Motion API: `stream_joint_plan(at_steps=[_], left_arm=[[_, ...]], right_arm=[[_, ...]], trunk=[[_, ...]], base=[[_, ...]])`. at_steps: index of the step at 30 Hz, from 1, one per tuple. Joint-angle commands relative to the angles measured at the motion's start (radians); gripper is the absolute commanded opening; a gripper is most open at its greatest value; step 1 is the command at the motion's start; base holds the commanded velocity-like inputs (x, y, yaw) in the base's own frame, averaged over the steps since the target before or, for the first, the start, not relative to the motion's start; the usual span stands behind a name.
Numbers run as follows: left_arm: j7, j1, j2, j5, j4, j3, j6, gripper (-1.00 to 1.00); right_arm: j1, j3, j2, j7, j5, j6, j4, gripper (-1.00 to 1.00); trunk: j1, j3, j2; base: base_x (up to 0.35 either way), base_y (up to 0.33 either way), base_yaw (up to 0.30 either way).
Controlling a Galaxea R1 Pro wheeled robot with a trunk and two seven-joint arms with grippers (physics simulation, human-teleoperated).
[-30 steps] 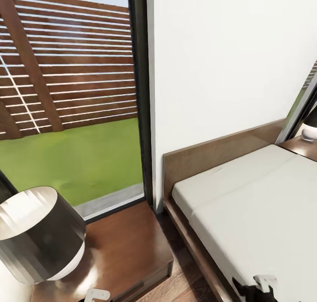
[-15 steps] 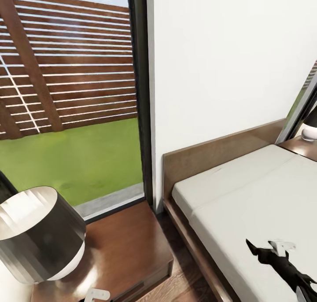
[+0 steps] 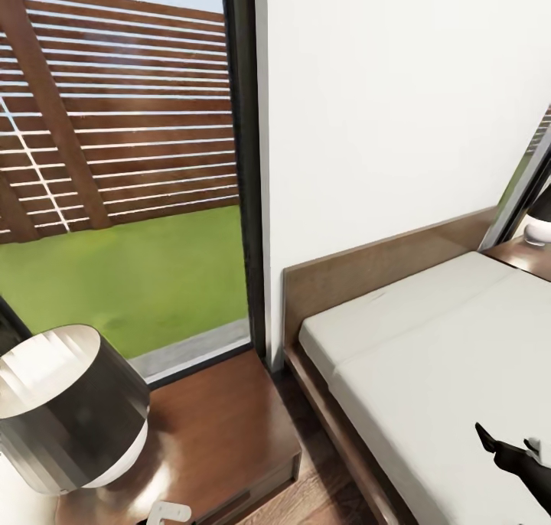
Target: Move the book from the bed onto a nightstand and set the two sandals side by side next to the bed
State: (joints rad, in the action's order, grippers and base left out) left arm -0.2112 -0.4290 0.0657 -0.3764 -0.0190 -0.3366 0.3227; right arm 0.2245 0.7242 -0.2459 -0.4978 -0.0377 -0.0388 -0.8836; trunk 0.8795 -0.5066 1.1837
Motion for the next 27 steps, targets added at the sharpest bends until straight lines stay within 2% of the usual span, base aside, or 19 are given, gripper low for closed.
stream_joint_plan(at_steps=[1, 7, 17, 27], left_arm=[[-0.004, -0.001, 0.0, -0.007, 0.001, -0.009, 0.003, 1.0], [-0.004, -0.001, 0.0, -0.007, 0.001, -0.009, 0.003, 1.0], [-0.004, -0.001, 0.0, -0.007, 0.001, -0.009, 0.003, 1.0], [-0.004, -0.001, 0.0, -0.007, 0.001, -0.009, 0.003, 1.0]], right_arm=[[0.001, 0.003, 0.0, -0.007, -0.004, -0.001, 0.001, 1.0], [0.001, 0.003, 0.002, -0.005, 0.001, -0.005, 0.003, 1.0], [0.001, 0.002, 0.008, -0.004, 0.005, -0.007, 0.009, 1.0], [0.001, 0.001, 0.008, -0.004, 0.007, -0.007, 0.021, 1.0]], trunk=[[-0.004, 0.002, -0.007], [-0.027, 0.021, -0.049], [-0.027, 0.021, -0.049], [-0.027, 0.021, -0.049]], base=[[0.0, 0.0, 0.0], [0.0, 0.0, 0.0], [0.0, 0.0, 0.0], [0.0, 0.0, -0.259]])
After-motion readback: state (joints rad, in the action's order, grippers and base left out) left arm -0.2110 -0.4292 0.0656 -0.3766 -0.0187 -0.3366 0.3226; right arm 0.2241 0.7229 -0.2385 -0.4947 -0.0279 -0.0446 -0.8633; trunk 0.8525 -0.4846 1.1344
